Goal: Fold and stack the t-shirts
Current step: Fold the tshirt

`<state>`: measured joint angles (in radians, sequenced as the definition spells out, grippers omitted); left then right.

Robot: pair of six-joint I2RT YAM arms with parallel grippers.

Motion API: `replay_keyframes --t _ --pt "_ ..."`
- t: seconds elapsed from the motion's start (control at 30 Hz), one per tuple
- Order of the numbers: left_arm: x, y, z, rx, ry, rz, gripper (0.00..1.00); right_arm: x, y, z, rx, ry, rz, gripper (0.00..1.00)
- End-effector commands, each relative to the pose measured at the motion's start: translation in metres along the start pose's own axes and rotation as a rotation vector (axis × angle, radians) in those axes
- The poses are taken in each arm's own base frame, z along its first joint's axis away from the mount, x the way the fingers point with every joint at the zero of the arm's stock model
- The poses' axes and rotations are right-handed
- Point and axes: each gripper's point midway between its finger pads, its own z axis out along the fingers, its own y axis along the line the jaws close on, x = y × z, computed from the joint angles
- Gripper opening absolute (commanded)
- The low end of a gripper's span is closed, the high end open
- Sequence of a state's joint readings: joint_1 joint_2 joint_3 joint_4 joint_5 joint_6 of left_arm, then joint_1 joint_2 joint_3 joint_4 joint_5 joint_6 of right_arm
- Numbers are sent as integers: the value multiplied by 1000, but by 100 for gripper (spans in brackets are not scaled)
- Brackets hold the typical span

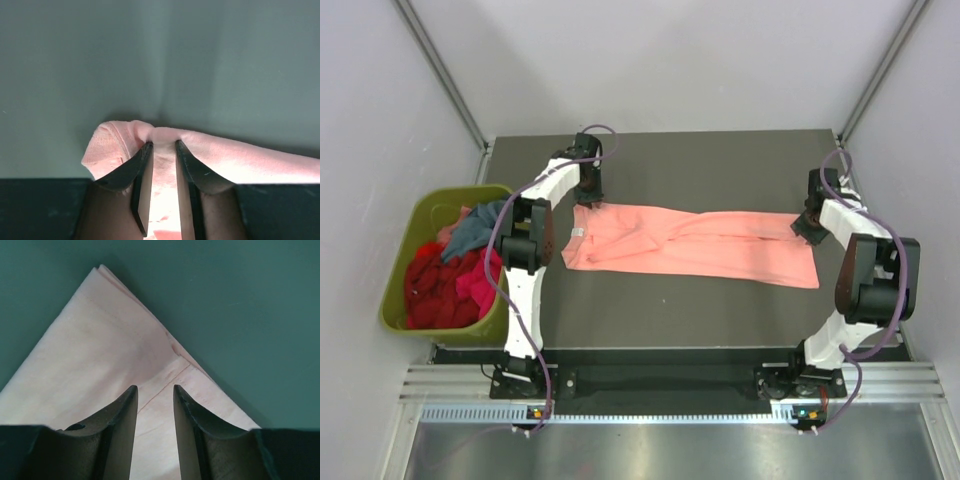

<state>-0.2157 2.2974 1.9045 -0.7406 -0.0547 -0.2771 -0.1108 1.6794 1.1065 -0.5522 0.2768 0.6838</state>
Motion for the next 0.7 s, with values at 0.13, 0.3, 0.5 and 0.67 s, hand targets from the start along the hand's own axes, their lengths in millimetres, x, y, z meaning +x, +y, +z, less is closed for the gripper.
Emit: replay_keyframes --t 0.13,0.3,0.5,0.67 --pt "1 14 21 -40 7 -5 22 -9 -8 17 47 -43 32 35" --pt "-1 21 24 -47 10 -20 17 -10 -14 34 70 -38 26 31" --pt "-8 30 25 -54 -2 -50 16 -14 -10 53 70 -34 -26 0" --pt "-22 35 25 -60 -33 -62 16 -32 6 62 39 -52 -56 0"
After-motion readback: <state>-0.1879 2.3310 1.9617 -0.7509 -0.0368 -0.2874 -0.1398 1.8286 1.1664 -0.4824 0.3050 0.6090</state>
